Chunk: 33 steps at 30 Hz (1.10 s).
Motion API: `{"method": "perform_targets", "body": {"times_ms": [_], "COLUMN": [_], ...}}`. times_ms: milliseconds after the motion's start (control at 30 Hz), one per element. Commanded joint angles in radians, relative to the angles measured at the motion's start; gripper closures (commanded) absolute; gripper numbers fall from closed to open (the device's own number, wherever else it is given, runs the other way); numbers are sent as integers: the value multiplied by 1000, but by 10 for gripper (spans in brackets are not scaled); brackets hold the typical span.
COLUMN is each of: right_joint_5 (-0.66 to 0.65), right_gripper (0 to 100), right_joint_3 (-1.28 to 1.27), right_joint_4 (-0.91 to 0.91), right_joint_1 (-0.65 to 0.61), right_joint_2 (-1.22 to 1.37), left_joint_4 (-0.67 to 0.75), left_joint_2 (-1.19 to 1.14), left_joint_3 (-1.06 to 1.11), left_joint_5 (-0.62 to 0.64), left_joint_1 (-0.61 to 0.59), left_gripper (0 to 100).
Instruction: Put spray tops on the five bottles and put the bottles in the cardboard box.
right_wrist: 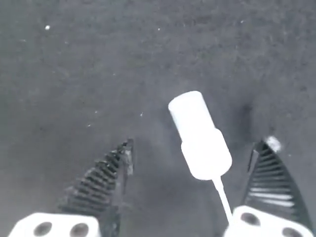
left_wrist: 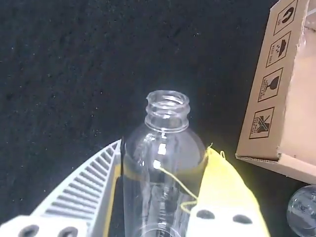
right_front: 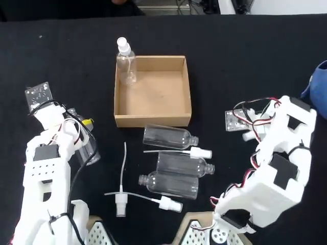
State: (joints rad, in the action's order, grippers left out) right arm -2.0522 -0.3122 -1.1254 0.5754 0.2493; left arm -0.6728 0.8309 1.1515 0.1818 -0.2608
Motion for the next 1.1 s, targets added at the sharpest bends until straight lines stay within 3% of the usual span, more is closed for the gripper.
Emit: {"method": "perform_targets", "body": {"times_ms": [0, 100, 200, 267, 433, 533, 600, 733, 933, 1067], "right_joint_5": [-8, 32, 292, 491, 988, 1343, 1498, 1531, 1525, 1488], "right_gripper": [730, 855, 994, 955, 985, 984, 983, 966, 795, 740], "right_joint_3": [1, 4, 31, 59, 128, 131, 131, 125, 122, 122], "right_joint_4": [44, 28, 6, 9, 12, 12, 12, 0, -21, -17], "right_joint_1": [20, 9, -34, -52, -48, 9, 43, 54, 52, 51], "right_joint_2": [13, 22, 7, 5, 12, 12, 12, 13, 13, 13], "left_joint_4": [23, 23, 23, 23, 23, 23, 23, 23, 23, 23], "left_joint_2": [25, 25, 25, 25, 25, 25, 25, 25, 25, 25], "left_joint_3": [-12, -12, -12, -12, -12, -12, -12, -12, -12, -12], "left_joint_5": [2, 2, 2, 2, 2, 2, 2, 2, 2, 2], "left_joint_1": [-8, -4, -4, -5, -8, -8, -4, -2, -8, -8], "left_gripper": [970, 970, 970, 970, 970, 970, 970, 970, 970, 970]}}
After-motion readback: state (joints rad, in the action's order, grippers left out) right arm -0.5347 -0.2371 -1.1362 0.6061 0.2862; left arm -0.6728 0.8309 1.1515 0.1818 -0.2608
